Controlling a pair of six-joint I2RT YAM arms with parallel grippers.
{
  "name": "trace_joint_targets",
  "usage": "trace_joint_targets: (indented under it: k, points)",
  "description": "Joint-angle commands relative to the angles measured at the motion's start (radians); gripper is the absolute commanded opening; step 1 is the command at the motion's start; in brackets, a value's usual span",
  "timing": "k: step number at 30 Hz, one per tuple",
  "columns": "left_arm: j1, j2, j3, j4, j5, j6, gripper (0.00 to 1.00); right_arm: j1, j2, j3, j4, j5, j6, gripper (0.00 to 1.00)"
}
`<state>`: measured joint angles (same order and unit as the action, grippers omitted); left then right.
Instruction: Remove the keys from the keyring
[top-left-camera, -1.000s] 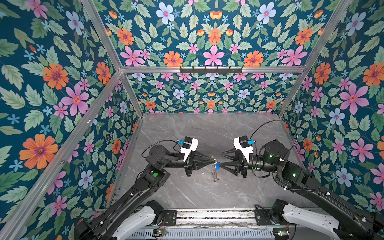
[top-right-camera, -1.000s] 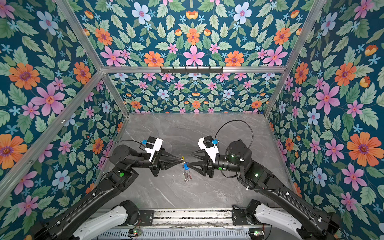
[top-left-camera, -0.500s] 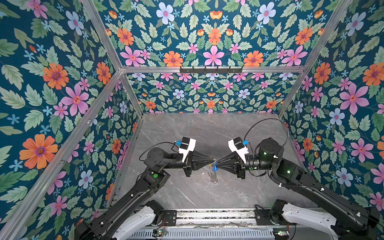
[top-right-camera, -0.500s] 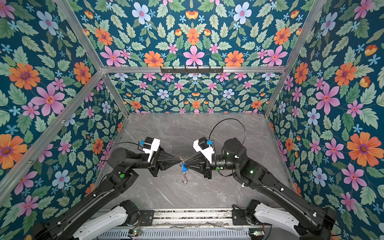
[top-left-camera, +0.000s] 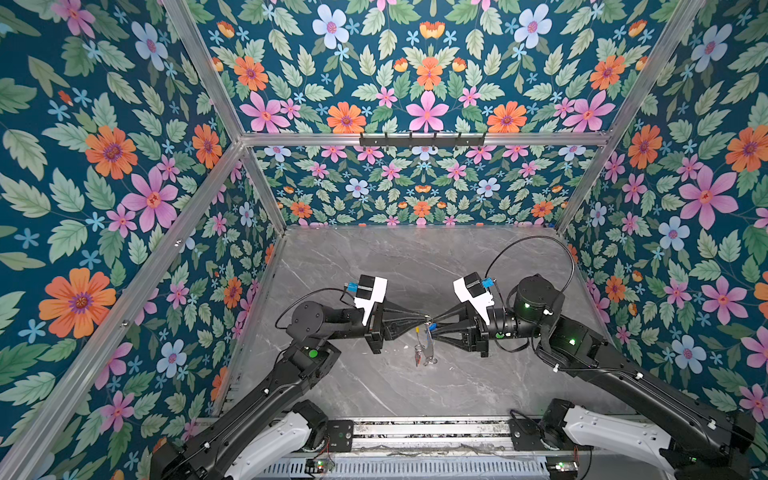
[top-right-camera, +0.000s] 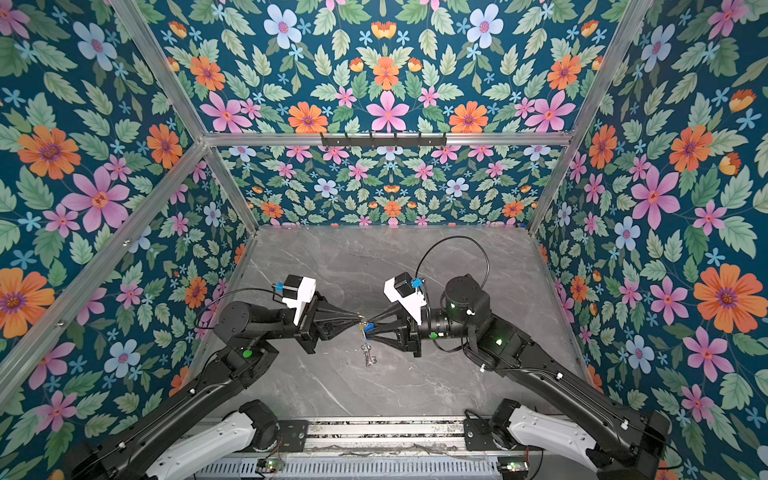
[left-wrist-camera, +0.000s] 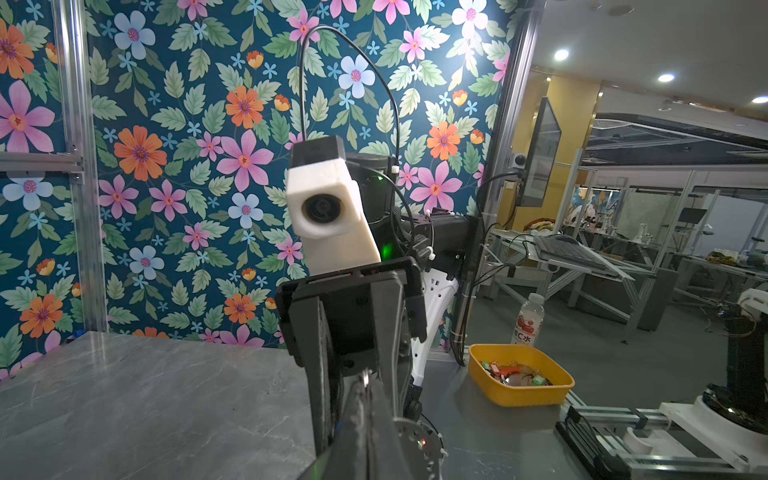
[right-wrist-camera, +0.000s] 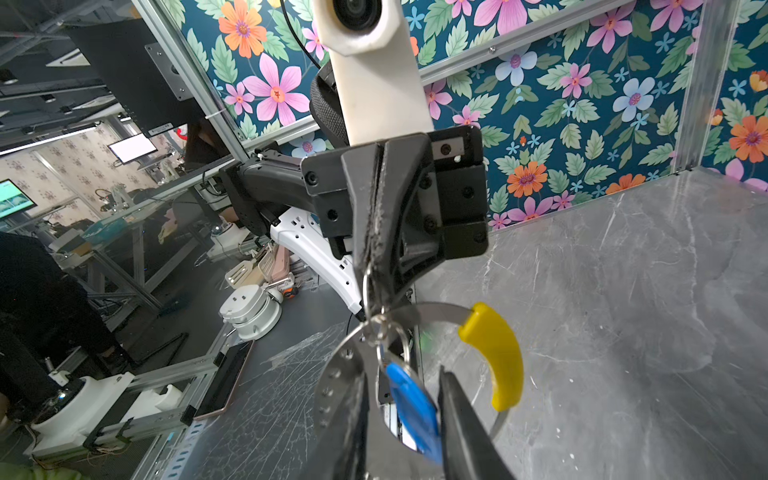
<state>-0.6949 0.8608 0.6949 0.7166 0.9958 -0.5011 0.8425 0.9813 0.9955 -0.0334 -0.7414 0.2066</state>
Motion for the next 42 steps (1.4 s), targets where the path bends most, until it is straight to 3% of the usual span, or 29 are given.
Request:
trace_joint_targets:
  k: [1, 10, 22, 31, 32, 37, 42]
  points:
    - [0.001, 0.002, -0.003, 0.079, -0.002, -0.027, 0.0, 0.001, 0.01, 0.004, 0.044, -0.008, 0.014, 0.3]
    - [0.001, -0.007, -0.038, 0.161, -0.074, -0.054, 0.0, 0.001, 0.031, 0.012, 0.062, -0.026, 0.025, 0.0]
    - [0.001, 0.015, -0.095, 0.368, -0.11, -0.156, 0.0, 0.008, 0.079, 0.01, 0.045, -0.031, 0.041, 0.0]
    - [0.0, 0.024, -0.099, 0.385, -0.086, -0.168, 0.0, 0.009, 0.081, 0.008, 0.032, 0.03, 0.062, 0.0]
    - [0.0, 0.023, -0.097, 0.374, -0.085, -0.164, 0.0, 0.01, 0.071, 0.012, 0.023, 0.035, 0.056, 0.01]
    - [0.001, 0.003, -0.102, 0.321, -0.087, -0.125, 0.0, 0.01, -0.018, 0.023, -0.003, 0.09, 0.035, 0.31]
    - [0.0, -0.012, -0.121, 0.324, -0.111, -0.109, 0.0, 0.011, -0.075, 0.002, 0.111, 0.155, 0.087, 0.41]
